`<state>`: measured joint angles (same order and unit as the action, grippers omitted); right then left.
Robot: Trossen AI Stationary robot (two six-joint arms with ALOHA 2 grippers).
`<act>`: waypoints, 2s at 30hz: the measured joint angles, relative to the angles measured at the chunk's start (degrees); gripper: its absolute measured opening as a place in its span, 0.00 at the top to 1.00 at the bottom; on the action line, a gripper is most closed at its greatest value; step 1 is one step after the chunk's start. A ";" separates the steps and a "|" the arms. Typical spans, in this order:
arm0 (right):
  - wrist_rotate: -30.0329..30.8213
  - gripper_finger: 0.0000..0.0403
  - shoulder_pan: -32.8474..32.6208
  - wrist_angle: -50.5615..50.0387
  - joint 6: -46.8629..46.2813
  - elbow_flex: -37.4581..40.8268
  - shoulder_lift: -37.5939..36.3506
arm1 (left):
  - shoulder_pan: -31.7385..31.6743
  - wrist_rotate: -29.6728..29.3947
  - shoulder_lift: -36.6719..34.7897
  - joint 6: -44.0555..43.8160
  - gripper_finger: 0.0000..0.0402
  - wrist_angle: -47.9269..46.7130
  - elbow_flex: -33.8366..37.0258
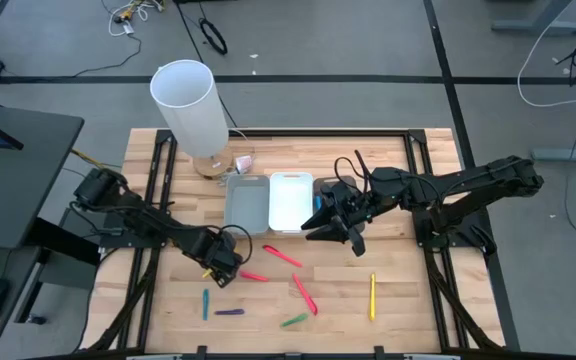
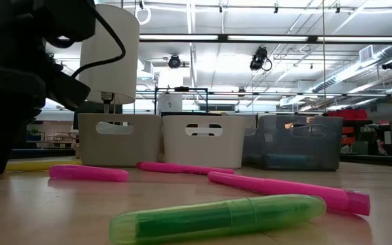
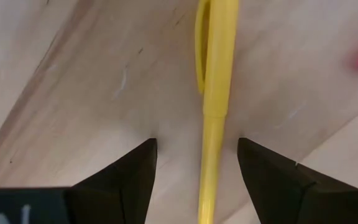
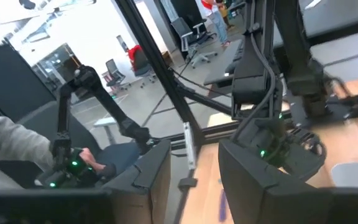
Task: Pick & Place Markers
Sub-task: Put the left yellow highlighter pen into the white bin
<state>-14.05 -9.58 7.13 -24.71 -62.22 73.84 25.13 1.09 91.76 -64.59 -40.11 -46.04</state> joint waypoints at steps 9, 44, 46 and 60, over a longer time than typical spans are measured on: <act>0.02 0.67 0.17 0.07 1.68 0.00 0.00 | 0.02 0.23 -0.08 1.35 0.50 1.24 1.11; 0.03 0.67 0.17 0.16 1.05 0.00 0.00 | 0.17 -0.02 -0.75 0.27 0.94 3.19 1.31; 0.03 0.67 0.17 0.29 1.05 0.00 0.00 | 0.25 -1.69 -1.31 -0.31 0.93 1.98 0.67; 0.06 0.67 0.17 0.60 1.22 0.00 0.00 | 0.11 -1.14 -2.41 -0.25 0.92 -0.47 -6.02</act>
<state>-14.00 -9.41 7.73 -23.49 -62.22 73.84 25.23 -0.05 89.34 -64.84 -40.58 -52.05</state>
